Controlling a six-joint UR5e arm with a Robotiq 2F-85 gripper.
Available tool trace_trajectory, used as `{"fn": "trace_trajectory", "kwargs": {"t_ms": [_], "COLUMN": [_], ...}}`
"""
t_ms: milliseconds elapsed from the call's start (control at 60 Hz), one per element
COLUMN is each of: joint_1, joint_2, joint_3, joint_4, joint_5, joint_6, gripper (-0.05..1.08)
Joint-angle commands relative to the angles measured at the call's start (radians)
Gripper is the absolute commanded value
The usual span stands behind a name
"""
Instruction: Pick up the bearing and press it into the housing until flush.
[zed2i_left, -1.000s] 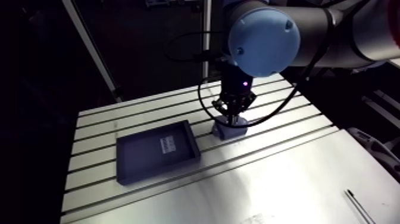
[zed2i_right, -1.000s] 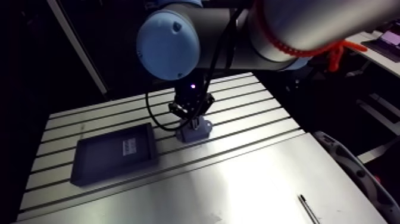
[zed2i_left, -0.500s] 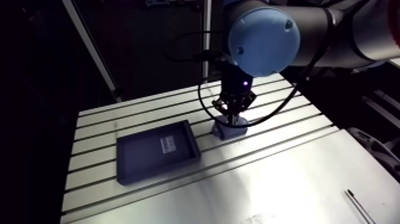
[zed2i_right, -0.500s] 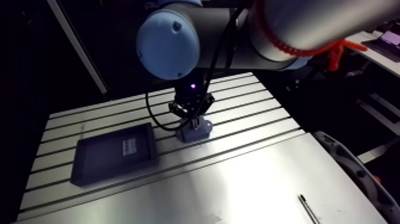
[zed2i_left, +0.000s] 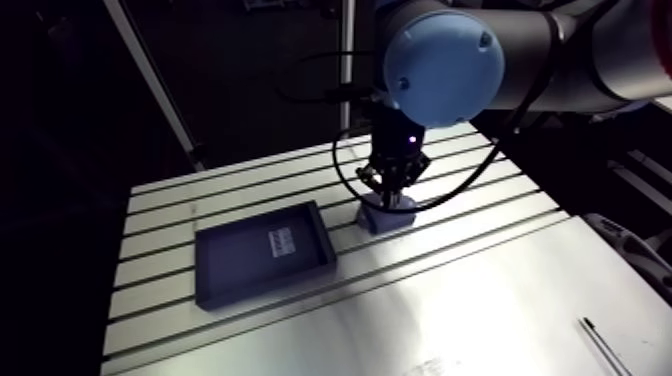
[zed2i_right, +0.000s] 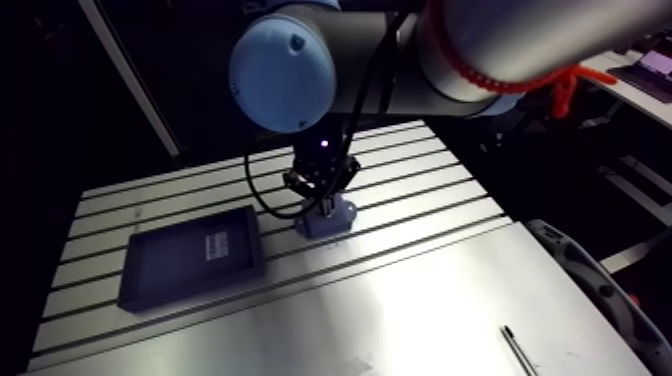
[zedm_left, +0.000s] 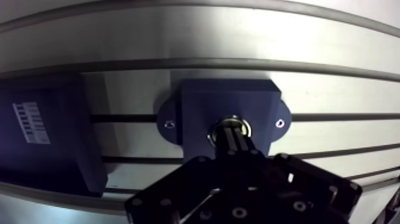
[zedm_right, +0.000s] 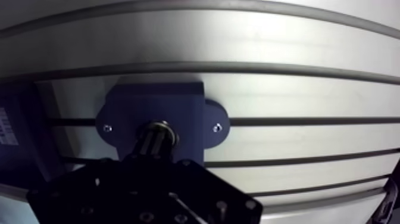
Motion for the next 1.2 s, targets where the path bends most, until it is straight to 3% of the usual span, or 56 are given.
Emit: {"fn": "trace_trajectory", "kwargs": {"t_ms": [17,317,700,733,750,767,783,800,833,850,867,933,1200], "joint_1": [0.000,0.004,0.012,0.013,0.016,0.016,0.020,0.020,0.031,0.031,0.036,0.044,0.103], "joint_2": [-0.009,-0.020,-0.082,-0.087,-0.093,-0.093,-0.099,-0.099,-0.110,-0.110,-0.115,-0.128,-0.205], "joint_3": [-0.012,-0.029,-0.073,-0.078,-0.084,-0.084,-0.088,-0.088,-0.099,-0.099,-0.106,-0.120,-0.210], "joint_4": [0.008,0.030,0.122,0.134,0.149,0.149,0.164,0.164,0.189,0.189,0.207,0.249,0.459], "joint_5": [-0.002,-0.005,0.001,0.001,0.001,0.001,0.001,0.001,-0.003,-0.003,-0.008,-0.007,0.001], "joint_6": [0.000,-0.002,0.000,0.000,0.000,0.000,0.001,0.001,0.002,0.002,0.002,0.003,0.064], "gripper": [1.08,1.08,1.03,0.99,0.90,0.90,0.74,0.74,0.26,0.26,0.06,0.00,0.00]}}
